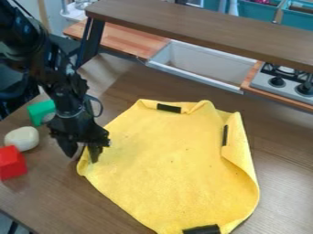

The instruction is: Fold the cloth from left to right

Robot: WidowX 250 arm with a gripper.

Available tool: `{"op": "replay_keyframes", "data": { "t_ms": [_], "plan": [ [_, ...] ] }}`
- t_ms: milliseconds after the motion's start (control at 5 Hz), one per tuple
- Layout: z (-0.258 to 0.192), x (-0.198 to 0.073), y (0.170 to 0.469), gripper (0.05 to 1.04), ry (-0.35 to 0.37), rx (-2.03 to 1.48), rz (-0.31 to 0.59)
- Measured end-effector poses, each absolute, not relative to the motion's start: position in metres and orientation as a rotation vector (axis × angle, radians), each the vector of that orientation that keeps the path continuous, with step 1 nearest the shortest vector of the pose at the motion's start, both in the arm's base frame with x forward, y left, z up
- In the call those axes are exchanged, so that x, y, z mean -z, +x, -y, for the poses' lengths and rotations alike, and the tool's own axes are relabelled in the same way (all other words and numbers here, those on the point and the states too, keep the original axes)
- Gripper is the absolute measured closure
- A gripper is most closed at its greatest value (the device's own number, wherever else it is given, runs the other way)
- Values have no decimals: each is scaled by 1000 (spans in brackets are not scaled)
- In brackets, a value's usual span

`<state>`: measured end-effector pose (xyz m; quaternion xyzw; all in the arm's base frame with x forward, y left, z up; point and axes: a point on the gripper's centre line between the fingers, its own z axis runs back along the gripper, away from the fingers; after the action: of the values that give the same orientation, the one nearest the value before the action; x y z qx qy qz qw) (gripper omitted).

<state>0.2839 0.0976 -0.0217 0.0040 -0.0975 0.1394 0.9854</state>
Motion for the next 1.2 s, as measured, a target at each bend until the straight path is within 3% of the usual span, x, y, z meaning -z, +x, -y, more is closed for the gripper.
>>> {"op": "replay_keyframes", "data": {
  "t_ms": [200,400,600,800,1200],
  "plan": [
    [-93,21,282,731,-26,-287,181],
    [-92,11,280,925,-49,-294,188],
    [-88,0,280,1026,-73,-299,193],
    [-87,-15,280,1035,-108,-326,216],
    [-48,-47,323,1035,-228,-356,234]
  ]
}}
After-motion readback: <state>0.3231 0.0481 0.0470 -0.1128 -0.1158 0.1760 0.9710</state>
